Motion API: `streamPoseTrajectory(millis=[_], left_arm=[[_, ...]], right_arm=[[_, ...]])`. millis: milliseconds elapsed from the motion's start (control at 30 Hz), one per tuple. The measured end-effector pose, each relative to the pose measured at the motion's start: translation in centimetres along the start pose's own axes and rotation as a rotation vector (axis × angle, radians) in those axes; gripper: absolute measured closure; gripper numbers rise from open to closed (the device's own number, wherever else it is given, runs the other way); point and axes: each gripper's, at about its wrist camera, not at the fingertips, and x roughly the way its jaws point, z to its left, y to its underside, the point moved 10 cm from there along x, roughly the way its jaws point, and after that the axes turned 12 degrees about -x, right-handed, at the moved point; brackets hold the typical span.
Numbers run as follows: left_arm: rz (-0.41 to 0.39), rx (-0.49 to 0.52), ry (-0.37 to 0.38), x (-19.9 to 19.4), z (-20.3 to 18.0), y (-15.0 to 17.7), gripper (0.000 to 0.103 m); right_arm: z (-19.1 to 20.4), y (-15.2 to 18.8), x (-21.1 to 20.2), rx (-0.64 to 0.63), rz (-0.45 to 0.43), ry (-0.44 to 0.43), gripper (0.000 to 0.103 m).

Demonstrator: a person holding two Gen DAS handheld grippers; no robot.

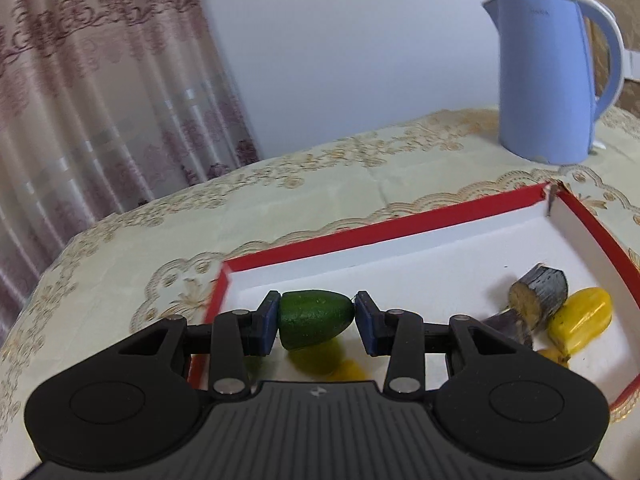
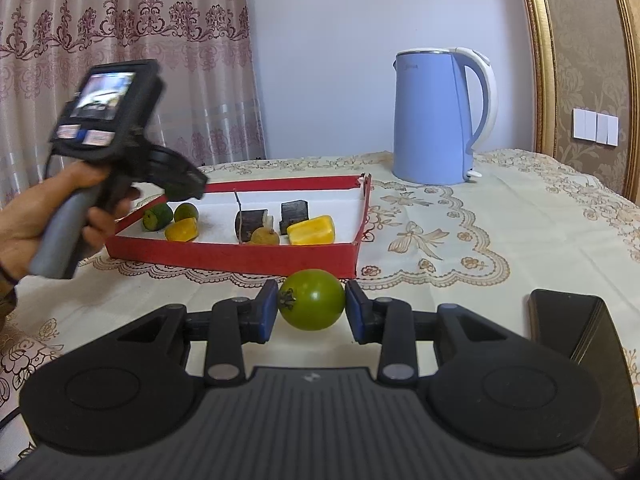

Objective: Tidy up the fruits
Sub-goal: 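Carry the green avocado into the red tray and open the left gripper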

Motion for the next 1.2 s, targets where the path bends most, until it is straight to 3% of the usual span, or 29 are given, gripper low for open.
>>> streamPoseTrajectory(millis=[133, 267, 433, 533, 633, 833, 1000, 1133, 1200], left_arm=[[0.007, 0.022, -0.012, 0.6, -1.1, 0.1, 0.058], [-0.021, 0.030, -0.021, 0.1, -1.2, 0.1, 0.034], [-0.070, 0.038, -0.061, -0.7, 0.3, 0.1, 0.033], [-0.109, 0.003, -0.109, -0.2, 2.5, -0.2, 0.023], [-0.095, -0.038, -0.160, 1.2, 4.9, 0.0, 0.023], [-0.079, -0.131, -0.171, 2.0, 7.2, 0.6, 0.023], [-0.124, -0.044, -0.208, 1.6, 6.2, 0.7, 0.023], [-0.114, -0.032, -0.170, 0.0, 6.0, 0.6, 0.022], [-0.098, -0.084, -0.131, -1.9, 6.8, 0.6, 0.022]], right_arm=[[0.0, 0.0, 0.2, 0.000, 0.006, 0.002, 0.069], [0.0, 0.0, 0.3, -0.002, 0.010, 0.006, 0.069], [0.1, 0.1, 0.3, -0.018, 0.015, 0.013, 0.069], [0.3, 0.1, 0.4, -0.026, 0.019, 0.013, 0.069], [0.5, -0.2, 0.6, -0.015, 0.017, -0.014, 0.069], [1.4, -2.8, 1.4, -0.040, -0.014, -0.047, 0.069], [2.2, -4.7, 2.2, -0.065, -0.032, -0.059, 0.069], [2.6, -5.6, 3.2, -0.078, -0.030, -0.072, 0.069], [2.7, -6.3, 3.6, -0.088, -0.038, -0.074, 0.069]])
